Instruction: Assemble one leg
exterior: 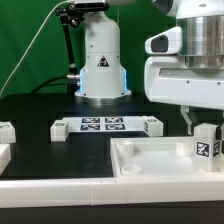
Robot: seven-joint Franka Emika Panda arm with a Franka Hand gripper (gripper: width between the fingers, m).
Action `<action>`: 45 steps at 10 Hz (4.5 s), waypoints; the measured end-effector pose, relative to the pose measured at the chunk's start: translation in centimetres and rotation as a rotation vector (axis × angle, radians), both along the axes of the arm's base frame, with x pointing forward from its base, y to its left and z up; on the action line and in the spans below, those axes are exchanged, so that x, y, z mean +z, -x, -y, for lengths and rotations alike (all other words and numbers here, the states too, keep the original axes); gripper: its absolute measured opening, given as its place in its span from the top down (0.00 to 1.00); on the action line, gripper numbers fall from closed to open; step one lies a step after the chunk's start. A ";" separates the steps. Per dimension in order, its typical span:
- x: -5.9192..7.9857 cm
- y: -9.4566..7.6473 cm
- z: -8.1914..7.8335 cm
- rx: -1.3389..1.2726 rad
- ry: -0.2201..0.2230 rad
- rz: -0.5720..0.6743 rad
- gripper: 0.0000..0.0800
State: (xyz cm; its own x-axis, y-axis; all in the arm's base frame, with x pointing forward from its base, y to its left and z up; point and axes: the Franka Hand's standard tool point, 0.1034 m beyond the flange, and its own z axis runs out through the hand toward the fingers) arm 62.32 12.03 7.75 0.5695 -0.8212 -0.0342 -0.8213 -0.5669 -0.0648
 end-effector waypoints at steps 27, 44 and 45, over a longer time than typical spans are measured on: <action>-0.1 -0.1 0.2 1.063 0.091 0.041 0.19; -0.1 0.3 2.7 0.199 0.077 0.000 0.50; -0.1 0.3 2.7 0.203 0.077 0.000 0.26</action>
Offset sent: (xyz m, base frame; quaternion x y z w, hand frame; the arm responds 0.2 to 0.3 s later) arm 0.0001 -0.0086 -0.0036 -0.0006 -0.0012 0.2044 0.9789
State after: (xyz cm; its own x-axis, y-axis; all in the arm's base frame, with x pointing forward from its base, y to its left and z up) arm 62.06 9.32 7.60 0.7234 -0.6900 0.0244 -0.6899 -0.7238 -0.0146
